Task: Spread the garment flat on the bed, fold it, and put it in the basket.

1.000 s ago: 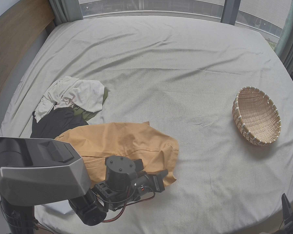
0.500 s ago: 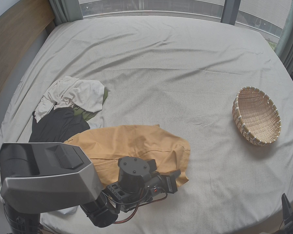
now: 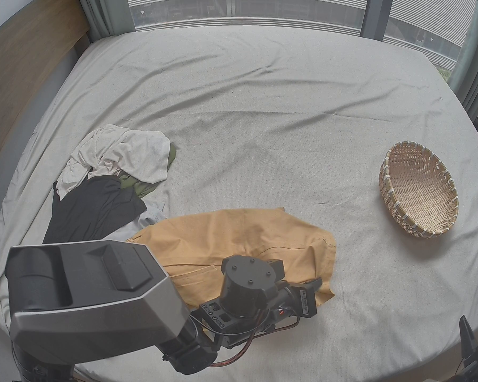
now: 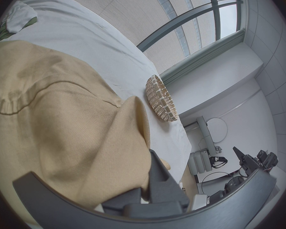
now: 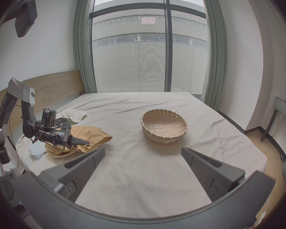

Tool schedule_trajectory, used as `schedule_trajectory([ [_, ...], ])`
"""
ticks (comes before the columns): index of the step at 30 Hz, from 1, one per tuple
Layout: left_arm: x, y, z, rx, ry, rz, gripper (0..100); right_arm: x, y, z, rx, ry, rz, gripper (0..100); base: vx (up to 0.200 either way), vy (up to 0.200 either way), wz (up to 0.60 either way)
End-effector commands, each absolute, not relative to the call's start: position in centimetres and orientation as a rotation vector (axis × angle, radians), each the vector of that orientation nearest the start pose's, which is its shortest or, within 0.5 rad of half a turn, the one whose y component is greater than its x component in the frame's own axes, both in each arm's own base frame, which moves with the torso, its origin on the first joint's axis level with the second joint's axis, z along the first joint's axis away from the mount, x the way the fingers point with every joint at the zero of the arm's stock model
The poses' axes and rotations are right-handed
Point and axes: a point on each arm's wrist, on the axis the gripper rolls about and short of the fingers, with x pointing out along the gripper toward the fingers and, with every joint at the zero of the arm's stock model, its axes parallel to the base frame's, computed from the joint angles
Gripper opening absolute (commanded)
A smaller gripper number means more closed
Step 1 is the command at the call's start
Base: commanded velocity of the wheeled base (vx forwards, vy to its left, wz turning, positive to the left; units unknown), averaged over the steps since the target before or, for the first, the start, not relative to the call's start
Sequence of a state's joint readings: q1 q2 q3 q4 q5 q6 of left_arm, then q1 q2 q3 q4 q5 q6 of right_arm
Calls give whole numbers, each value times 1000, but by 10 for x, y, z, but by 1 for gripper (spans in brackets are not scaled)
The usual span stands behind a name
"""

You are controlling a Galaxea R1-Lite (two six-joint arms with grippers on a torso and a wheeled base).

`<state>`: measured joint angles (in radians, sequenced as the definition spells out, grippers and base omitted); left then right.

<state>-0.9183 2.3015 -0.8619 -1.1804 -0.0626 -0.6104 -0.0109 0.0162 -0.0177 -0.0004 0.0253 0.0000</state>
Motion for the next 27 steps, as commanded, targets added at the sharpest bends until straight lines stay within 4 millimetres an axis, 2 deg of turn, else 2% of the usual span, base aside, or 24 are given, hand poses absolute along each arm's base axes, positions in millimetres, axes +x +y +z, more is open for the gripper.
schedule_trajectory([
  [1, 238, -325, 34, -450, 524, -886, 0, -22, 1, 76, 0, 6, 15, 100, 0, 0, 0],
  [5, 234, -331, 33, -446, 528, -902, 0, -22, 1, 76, 0, 6, 15, 100, 0, 0, 0],
  [10, 228, -340, 21, -430, 555, -917, 0, -22, 1, 76, 0, 6, 14, 100, 0, 0, 0],
  [27, 224, -352, 20, -433, 546, -949, 0, -22, 1, 76, 0, 6, 17, 100, 0, 0, 0],
])
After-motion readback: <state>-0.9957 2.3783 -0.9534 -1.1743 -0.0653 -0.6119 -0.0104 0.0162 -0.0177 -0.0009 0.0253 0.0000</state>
